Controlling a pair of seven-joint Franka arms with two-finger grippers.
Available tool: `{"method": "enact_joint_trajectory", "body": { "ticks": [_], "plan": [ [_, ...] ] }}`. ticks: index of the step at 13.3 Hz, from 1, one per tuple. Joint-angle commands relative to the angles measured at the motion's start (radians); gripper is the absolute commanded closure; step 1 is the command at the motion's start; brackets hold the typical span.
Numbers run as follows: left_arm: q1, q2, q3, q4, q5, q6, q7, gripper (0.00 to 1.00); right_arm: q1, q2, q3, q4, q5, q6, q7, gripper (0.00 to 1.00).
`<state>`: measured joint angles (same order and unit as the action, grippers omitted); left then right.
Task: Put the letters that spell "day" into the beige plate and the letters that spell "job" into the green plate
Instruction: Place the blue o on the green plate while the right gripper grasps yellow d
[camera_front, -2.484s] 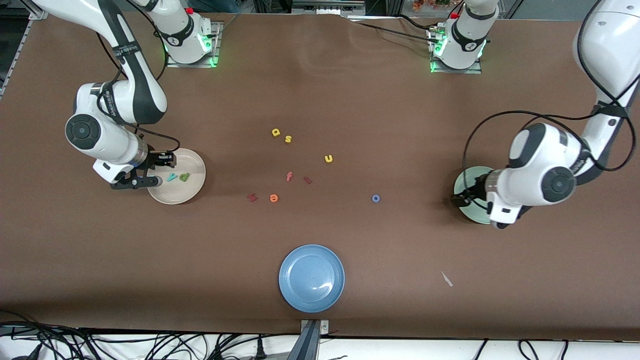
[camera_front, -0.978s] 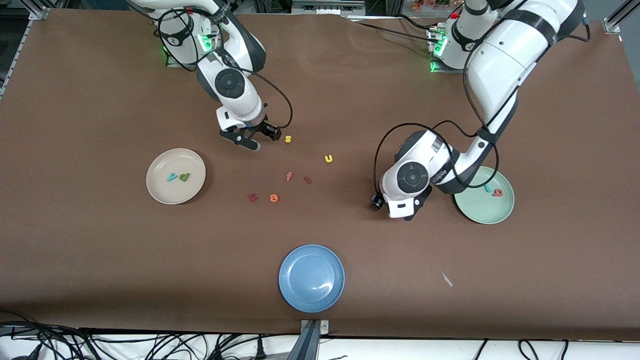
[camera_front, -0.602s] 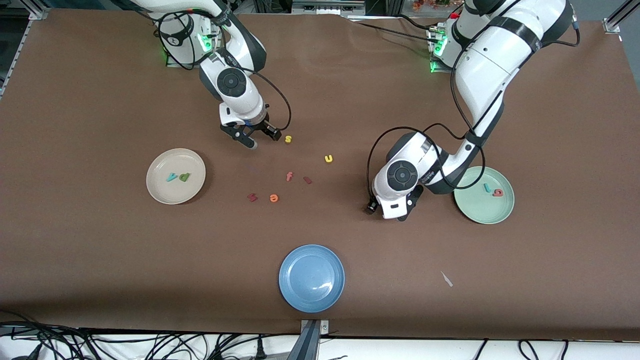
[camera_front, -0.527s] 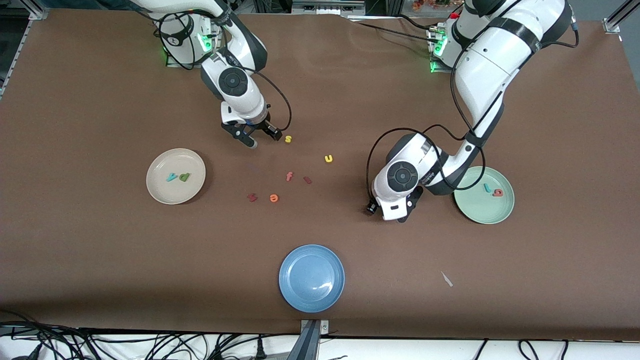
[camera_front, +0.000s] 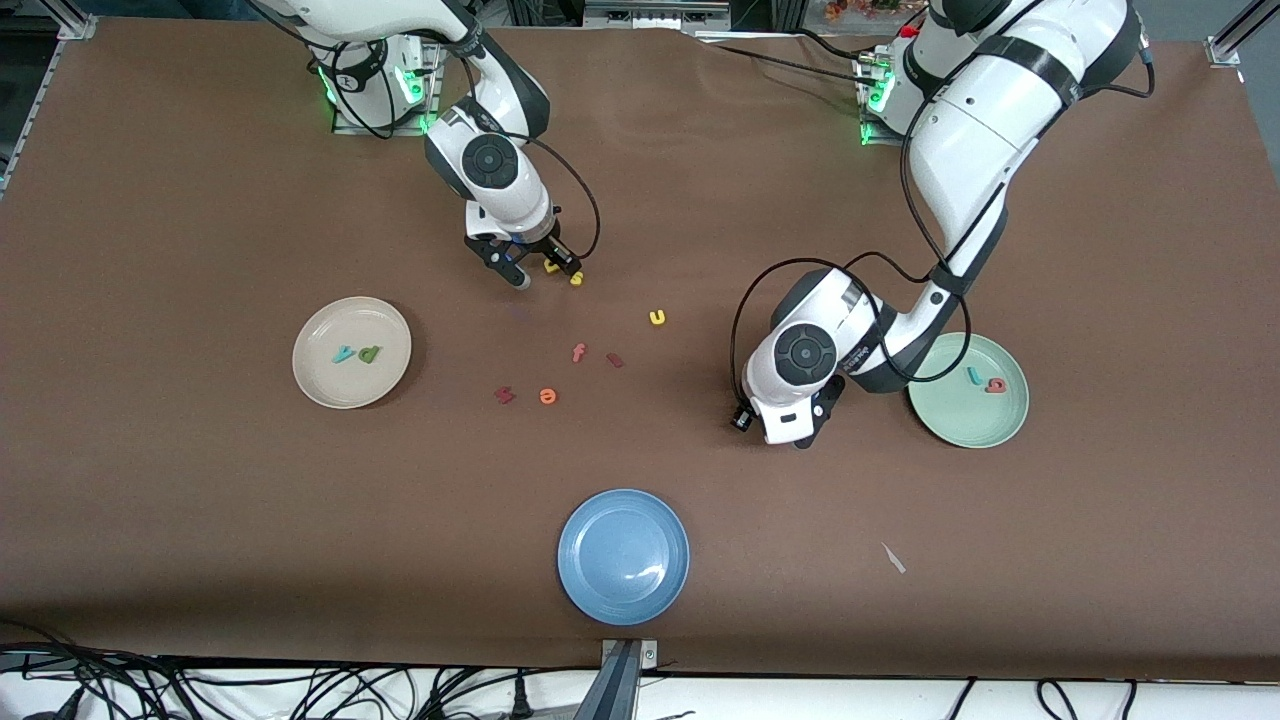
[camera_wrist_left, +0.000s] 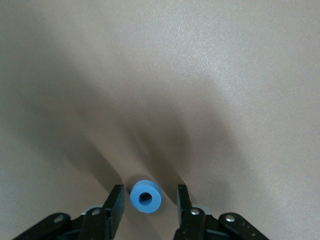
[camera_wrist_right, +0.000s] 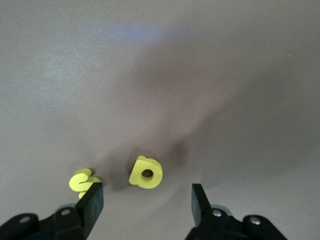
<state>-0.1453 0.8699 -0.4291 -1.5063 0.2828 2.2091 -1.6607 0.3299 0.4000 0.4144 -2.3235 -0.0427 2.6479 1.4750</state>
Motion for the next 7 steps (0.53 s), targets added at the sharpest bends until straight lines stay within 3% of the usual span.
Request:
{"method": "enact_joint_trajectory", "body": {
  "ticks": [1,3,5,7],
  "plan": [
    [-0.013,0.017,0.015,0.018,-0.002,-0.009,0.002,0.81,0.0,-0.004,0.0,-0.036,-0.008,0.049,0.016,0.21],
    [0.009,0.005,0.013,0.02,0.001,-0.011,0.018,1.0,0.0,0.002,-0.002,-0.05,-0.009,0.079,0.016,0.21],
    [0.044,-0.032,0.003,0.021,-0.014,-0.032,0.065,1.0,0.0,0.005,-0.002,-0.05,-0.009,0.081,0.016,0.23],
    [0.117,-0.08,-0.046,0.021,-0.019,-0.142,0.166,1.0,0.0,0.013,-0.003,-0.048,-0.016,0.084,0.015,0.26]
  ]
}}
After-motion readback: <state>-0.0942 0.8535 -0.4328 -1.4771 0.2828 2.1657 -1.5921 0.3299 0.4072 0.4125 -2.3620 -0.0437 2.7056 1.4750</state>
